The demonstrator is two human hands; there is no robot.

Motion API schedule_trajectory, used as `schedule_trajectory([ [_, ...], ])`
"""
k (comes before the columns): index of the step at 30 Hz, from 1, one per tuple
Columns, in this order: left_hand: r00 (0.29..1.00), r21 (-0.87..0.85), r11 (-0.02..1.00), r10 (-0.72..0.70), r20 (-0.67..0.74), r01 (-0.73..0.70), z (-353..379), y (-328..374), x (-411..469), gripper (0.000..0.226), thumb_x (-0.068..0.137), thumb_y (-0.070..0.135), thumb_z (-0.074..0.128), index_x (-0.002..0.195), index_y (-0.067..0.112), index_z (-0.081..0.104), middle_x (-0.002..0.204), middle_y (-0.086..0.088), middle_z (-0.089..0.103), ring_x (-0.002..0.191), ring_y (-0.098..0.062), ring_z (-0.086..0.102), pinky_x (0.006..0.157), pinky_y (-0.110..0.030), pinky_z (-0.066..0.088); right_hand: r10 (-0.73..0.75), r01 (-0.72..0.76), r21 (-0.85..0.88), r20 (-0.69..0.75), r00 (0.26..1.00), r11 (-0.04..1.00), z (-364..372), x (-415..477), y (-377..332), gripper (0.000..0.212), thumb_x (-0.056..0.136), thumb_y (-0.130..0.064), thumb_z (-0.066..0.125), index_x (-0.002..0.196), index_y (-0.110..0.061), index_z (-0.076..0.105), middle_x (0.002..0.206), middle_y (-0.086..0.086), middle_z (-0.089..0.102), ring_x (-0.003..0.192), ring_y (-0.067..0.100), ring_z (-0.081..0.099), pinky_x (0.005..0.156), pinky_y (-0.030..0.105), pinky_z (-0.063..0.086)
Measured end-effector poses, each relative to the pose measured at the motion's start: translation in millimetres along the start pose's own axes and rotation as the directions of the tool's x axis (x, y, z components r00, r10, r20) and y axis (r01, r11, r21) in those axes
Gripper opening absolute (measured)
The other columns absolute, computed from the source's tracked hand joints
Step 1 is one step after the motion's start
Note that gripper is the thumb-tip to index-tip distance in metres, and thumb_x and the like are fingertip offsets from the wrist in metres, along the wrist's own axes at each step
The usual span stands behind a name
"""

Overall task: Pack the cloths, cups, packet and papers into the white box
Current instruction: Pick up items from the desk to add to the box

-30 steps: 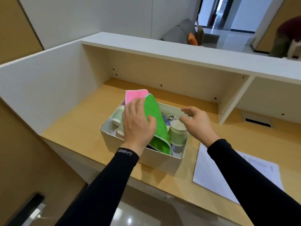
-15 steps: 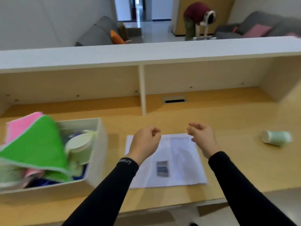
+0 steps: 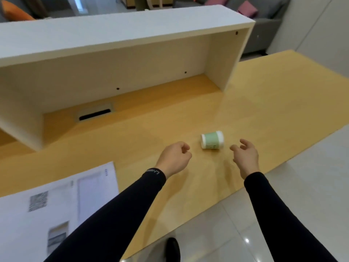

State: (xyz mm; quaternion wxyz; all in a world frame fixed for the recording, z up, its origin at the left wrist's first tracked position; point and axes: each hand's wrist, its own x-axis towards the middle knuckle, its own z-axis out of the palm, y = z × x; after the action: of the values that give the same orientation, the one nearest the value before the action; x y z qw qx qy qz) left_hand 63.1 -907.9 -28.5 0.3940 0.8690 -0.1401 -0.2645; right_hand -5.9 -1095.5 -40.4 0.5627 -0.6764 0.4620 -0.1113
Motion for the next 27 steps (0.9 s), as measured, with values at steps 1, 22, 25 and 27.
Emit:
schedule_trajectory([
  [1,1.0,-0.029,1.0,-0.006,0.03,0.007,8,7,8,0.039,0.09,0.022,0.053,0.129,0.015,0.054,0.13,-0.004,0.058,0.115,-0.019,0.055,0.093,-0.029,0.045,-0.016,0.016,-0.019,0.012,1.0,1.0,-1,7,1,0.057,0.089,-0.018,0.055,0.143,-0.017,0.038,0.148,0.011,0.039,0.129,0.029,0.045,0.106,0.043,0.039],
  [22,0.936,-0.06,0.994,0.069,-0.344,-0.095,-45,10,14,0.071,0.082,0.024,0.065,0.146,0.019,0.033,0.14,-0.001,0.041,0.126,-0.017,0.043,0.106,-0.031,0.039,-0.347,0.374,0.02,0.425,0.836,0.927,100,-24,-80,0.03,0.087,-0.03,0.051,0.087,-0.003,0.065,0.08,0.009,0.062,0.074,0.022,0.057,0.078,0.055,0.052],
  [25,0.869,0.217,0.97,0.2,-0.453,-0.11,-86,-12,-18,0.075,0.08,0.028,0.068,0.146,0.017,0.032,0.144,0.0,0.039,0.133,-0.018,0.031,0.109,-0.028,0.027,-0.427,0.493,0.038,0.56,0.71,0.869,134,-68,-103,0.023,0.09,-0.03,0.049,0.083,-0.013,0.063,0.077,0.002,0.061,0.074,0.02,0.057,0.073,0.046,0.053],
  [27,0.818,0.28,0.957,0.221,-0.53,-0.077,-116,-30,-46,0.076,0.079,0.031,0.069,0.145,0.016,0.033,0.142,0.0,0.044,0.131,-0.018,0.034,0.109,-0.03,0.03,-0.484,0.57,0.093,0.647,0.589,0.817,160,-108,-116,0.026,0.092,-0.028,0.048,0.082,-0.006,0.059,0.072,0.001,0.055,0.068,0.017,0.051,0.063,0.037,0.046],
])
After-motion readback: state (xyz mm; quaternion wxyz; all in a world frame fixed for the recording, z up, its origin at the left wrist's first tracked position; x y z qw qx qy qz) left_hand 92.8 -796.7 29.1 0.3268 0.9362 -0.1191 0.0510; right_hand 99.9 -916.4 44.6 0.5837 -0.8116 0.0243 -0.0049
